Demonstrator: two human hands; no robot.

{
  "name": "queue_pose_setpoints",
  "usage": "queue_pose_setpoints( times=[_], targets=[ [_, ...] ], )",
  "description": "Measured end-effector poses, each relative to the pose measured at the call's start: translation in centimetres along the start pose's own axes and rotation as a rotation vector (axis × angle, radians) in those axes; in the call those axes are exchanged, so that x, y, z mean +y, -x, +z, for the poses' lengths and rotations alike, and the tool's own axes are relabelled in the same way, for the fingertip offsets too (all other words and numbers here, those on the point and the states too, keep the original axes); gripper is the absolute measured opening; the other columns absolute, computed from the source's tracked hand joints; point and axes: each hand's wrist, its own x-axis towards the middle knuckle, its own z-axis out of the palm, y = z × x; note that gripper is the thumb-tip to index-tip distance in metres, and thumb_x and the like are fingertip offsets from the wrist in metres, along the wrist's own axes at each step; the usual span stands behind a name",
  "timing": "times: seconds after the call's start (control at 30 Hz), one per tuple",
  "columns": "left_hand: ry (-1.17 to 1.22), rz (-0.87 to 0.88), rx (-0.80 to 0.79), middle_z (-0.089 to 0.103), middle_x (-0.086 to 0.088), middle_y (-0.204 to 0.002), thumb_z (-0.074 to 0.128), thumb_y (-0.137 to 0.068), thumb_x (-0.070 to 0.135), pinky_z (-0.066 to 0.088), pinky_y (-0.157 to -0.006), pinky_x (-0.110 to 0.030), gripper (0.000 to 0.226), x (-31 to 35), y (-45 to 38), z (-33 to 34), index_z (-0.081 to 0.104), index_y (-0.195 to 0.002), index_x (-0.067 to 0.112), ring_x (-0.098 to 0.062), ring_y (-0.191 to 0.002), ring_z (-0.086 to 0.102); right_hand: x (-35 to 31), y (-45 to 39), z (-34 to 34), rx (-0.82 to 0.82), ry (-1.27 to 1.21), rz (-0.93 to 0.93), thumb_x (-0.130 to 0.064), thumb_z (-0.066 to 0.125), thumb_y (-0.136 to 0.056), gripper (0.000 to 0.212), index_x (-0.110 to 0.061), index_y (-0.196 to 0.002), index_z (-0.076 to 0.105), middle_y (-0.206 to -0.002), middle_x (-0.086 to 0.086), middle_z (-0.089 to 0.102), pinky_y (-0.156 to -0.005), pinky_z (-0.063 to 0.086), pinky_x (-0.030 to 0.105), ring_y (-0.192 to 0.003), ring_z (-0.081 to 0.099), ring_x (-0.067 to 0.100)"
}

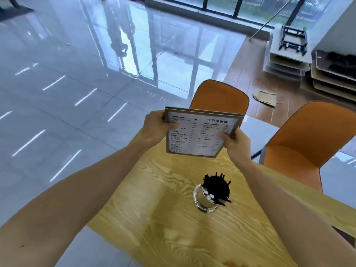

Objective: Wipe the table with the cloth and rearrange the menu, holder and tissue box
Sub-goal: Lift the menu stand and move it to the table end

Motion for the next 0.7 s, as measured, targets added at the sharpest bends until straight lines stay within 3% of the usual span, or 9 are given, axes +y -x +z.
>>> queue_pose_setpoints(
  times=[0.07, 0.17, 0.33, 0.47, 0.57, 0.7],
  targets=[
    [-0.003, -0.036, 0.021, 0.073, 0.009, -0.086, 0.086, -0.076, 0.017, 0.045, -0.062, -0.004, 0.017, -2.9, -0.6, -1.9, 0.076, -0.091, 0.018, 0.009, -0.075, 0.062, -0.2, -0.7, 3.6, -0.041, -0.003, 0.030, -0.010, 0.065, -0.098, 0.009, -0.016, -0.104, 0.062, -0.100, -0.011, 0.067, -0.065, 0.047, 0.005, -0.090, 0.062, 0.002],
    [-0.020, -0.094, 0.045, 0.075, 0.007, -0.092, 0.085, -0.076, 0.018, 0.048, -0.064, -0.006, 0.022, -7.2, -1.1, -4.4, 0.078, -0.097, 0.014, 0.004, -0.079, 0.066, -0.3, -1.7, 8.5, -0.109, 0.005, 0.042, -0.011, 0.066, -0.098, 0.010, -0.020, -0.101, 0.062, -0.099, -0.017, 0.066, -0.065, 0.047, 0.008, -0.091, 0.059, -0.007],
    [-0.008, -0.176, 0.073, 0.074, 0.010, -0.091, 0.084, -0.077, 0.015, 0.048, -0.065, -0.005, 0.024, -12.3, -1.4, -7.3, 0.078, -0.100, 0.016, 0.008, -0.080, 0.065, 0.0, -3.3, 14.6, -0.225, 0.035, 0.043, -0.011, 0.067, -0.097, 0.012, -0.021, -0.102, 0.065, -0.100, -0.024, 0.066, -0.077, 0.051, 0.024, -0.095, 0.062, -0.004],
    [0.010, -0.213, 0.084, 0.070, 0.020, -0.084, 0.084, -0.077, 0.015, 0.046, -0.061, -0.007, 0.022, -14.4, -1.6, -8.6, 0.076, -0.095, 0.023, 0.012, -0.071, 0.064, -0.1, -4.3, 17.6, -0.263, 0.054, 0.035, -0.011, 0.066, -0.098, 0.011, -0.019, -0.105, 0.065, -0.099, -0.025, 0.066, -0.077, 0.050, 0.025, -0.093, 0.061, -0.005],
    [0.009, -0.223, 0.109, 0.069, 0.020, -0.082, 0.083, -0.077, 0.015, 0.049, -0.062, -0.010, 0.021, -15.3, -2.3, -9.6, 0.074, -0.092, 0.025, 0.007, -0.074, 0.065, -0.4, -5.6, 19.4, -0.291, 0.057, 0.031, -0.012, 0.066, -0.098, 0.009, -0.017, -0.105, 0.065, -0.101, -0.019, 0.068, -0.078, 0.051, 0.026, -0.096, 0.062, -0.001],
    [0.008, -0.242, 0.150, 0.067, 0.022, -0.078, 0.083, -0.077, 0.014, 0.046, -0.057, -0.007, 0.022, -16.3, -3.3, -10.7, 0.070, -0.088, 0.029, 0.012, -0.065, 0.063, -1.3, -7.7, 21.6, -0.324, 0.056, 0.028, -0.014, 0.066, -0.098, 0.013, -0.016, -0.111, 0.066, -0.106, -0.011, 0.070, -0.078, 0.051, 0.022, -0.097, 0.064, 0.001]
  ],
)
